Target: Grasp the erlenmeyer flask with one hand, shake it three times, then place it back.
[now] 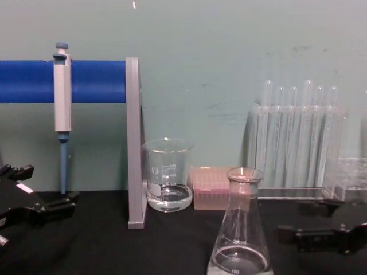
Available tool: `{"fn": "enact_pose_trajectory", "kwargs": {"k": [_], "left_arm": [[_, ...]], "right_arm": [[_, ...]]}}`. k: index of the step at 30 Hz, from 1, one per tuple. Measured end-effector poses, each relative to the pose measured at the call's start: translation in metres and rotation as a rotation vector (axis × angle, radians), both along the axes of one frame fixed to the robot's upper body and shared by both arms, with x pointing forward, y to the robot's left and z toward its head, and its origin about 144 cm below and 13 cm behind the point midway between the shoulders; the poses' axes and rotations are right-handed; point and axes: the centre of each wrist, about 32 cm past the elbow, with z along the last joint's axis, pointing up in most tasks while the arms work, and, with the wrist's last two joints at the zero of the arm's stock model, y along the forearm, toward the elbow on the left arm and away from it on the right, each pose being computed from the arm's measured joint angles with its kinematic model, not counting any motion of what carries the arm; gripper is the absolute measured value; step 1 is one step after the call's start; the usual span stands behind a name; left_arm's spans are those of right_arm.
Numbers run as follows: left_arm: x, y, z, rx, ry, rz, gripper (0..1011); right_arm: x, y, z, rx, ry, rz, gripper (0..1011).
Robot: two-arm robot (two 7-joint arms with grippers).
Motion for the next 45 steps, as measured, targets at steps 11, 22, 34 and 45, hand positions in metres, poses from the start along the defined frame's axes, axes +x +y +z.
{"fn": "enact_pose_trajectory", "kwargs": {"k": [11,22,34,45], "left_arm": [[0.0,0.0,0.0,0.0,0.0,0.0,1001],[0.0,0.0,0.0,0.0,0.0,0.0,1001],[0.0,0.0,0.0,0.0,0.0,0.0,1001],[0.0,0.0,0.0,0.0,0.0,0.0,1001]], "right_arm": [[0.0,0.006,0.013,-0.033,-0.147,-0.296,1000],[0.008,0.031,0.013,0.084,-0.257,-0.56,1000],[0.003,0.032,-0.011,0.036,-0.19,-0.661,1000],[-0.002,0.03,-0.025,-0.017,-0.133,-0.682,1000]]}}
